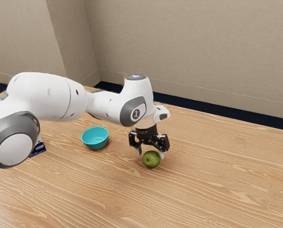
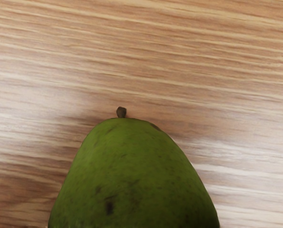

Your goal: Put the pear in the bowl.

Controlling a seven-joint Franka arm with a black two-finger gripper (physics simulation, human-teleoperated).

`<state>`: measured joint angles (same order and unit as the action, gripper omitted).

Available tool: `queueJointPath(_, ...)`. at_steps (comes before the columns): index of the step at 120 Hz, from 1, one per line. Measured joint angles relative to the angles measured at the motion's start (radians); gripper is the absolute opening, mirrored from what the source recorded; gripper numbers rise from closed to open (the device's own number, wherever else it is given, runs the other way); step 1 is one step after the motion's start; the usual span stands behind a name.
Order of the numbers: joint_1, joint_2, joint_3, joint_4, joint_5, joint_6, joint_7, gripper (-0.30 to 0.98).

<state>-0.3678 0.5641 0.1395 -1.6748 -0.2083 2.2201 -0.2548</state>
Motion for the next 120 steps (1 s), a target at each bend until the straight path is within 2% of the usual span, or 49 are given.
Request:
queueJointPath(30, -0.013, 0.034, 0.000, -0.004, -0.002, 0.014, -0.083, 0.67)
queueJointPath(64, -0.006, 0.027, 0.002, -0.007, 0.009, 0.017, -0.150, 0.32)
queueJointPath(76, -0.005, -0.029, 0.003, -0.046, 0.019, 0.016, -0.174, 0.22)
queueJointPath(94, 0.039, -0.211, 0.008, -0.145, 0.041, 0.010, -0.209, 0.11)
queueJointPath(108, 0.116, -0.295, 0.013, -0.170, 0.052, -0.001, -0.230, 0.09)
queueJointPath(120, 0.141, -0.307, 0.085, -0.171, 0.059, -0.007, -0.236, 0.08)
